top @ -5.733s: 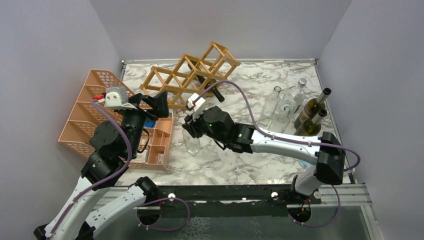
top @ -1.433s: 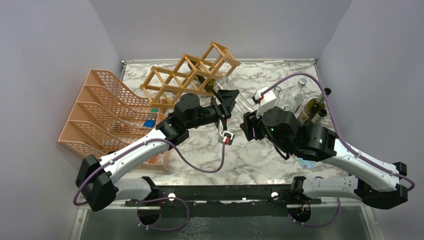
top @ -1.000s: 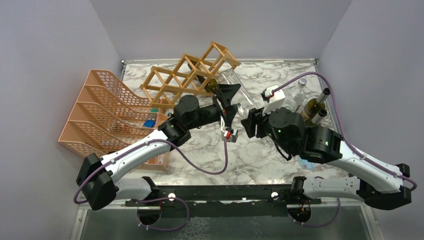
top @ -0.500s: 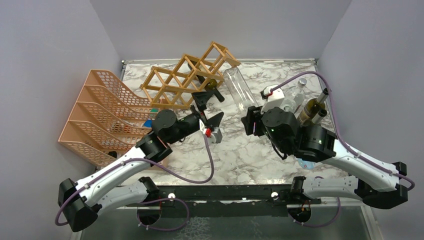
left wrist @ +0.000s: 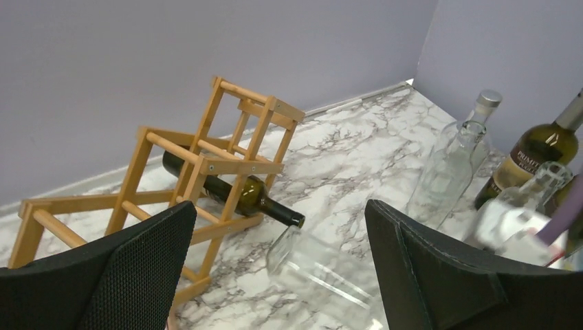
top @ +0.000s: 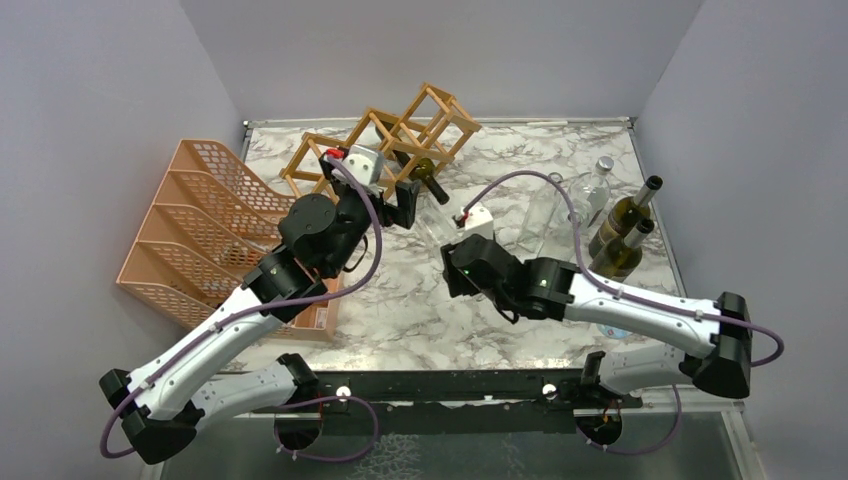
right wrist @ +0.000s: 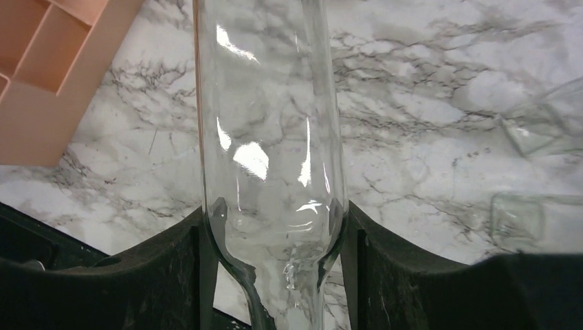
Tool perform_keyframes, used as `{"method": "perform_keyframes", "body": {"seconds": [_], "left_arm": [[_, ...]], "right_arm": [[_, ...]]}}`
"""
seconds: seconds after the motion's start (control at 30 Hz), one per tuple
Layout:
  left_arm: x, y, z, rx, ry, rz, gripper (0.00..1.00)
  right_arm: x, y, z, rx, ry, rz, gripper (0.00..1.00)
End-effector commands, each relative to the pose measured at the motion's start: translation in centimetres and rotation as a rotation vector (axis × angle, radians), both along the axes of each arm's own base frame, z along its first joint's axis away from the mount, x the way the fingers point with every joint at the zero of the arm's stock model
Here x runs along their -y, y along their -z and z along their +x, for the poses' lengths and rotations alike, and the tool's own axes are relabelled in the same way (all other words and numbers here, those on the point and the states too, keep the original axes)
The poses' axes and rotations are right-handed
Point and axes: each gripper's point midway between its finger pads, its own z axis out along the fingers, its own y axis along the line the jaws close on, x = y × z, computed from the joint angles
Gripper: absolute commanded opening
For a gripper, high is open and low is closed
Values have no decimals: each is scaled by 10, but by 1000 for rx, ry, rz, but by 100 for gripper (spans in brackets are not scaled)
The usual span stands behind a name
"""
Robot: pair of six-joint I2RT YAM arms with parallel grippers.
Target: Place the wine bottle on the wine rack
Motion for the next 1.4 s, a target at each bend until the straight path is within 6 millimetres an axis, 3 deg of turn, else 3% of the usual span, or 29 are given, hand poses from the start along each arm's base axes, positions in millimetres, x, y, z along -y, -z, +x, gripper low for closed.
{"method": "perform_keyframes", "body": {"seconds": [0.0, 0.1, 0.33, 0.43, 0.57, 0.8, 1.0, 1.37], "left_arm": [[-7, 14, 5, -176, -86, -61, 99], [-2, 19, 11, -201, -75, 7, 99], [-3, 40, 35, -320, -84, 71, 99], [-23, 50, 55, -395, -103, 6, 99], [-42, 68, 75, -511, -135, -44, 91], [-72, 90, 88, -576, -236, -86, 90], [-101, 96, 97, -592, -326, -117, 90], [-117, 94, 92, -575, -370, -115, 90]], "right_arm": [[-53, 4, 9, -11, -66, 173, 1], [-70, 25, 19, -34, -77, 169, 1], [-105, 48, 40, -50, -119, 190, 1], [-114, 59, 51, -60, -126, 197, 1], [-123, 70, 67, -62, -136, 200, 1], [-132, 66, 82, -15, -151, 213, 1], [-139, 59, 95, -9, -149, 250, 1], [-142, 70, 110, -23, -129, 237, 1]]}}
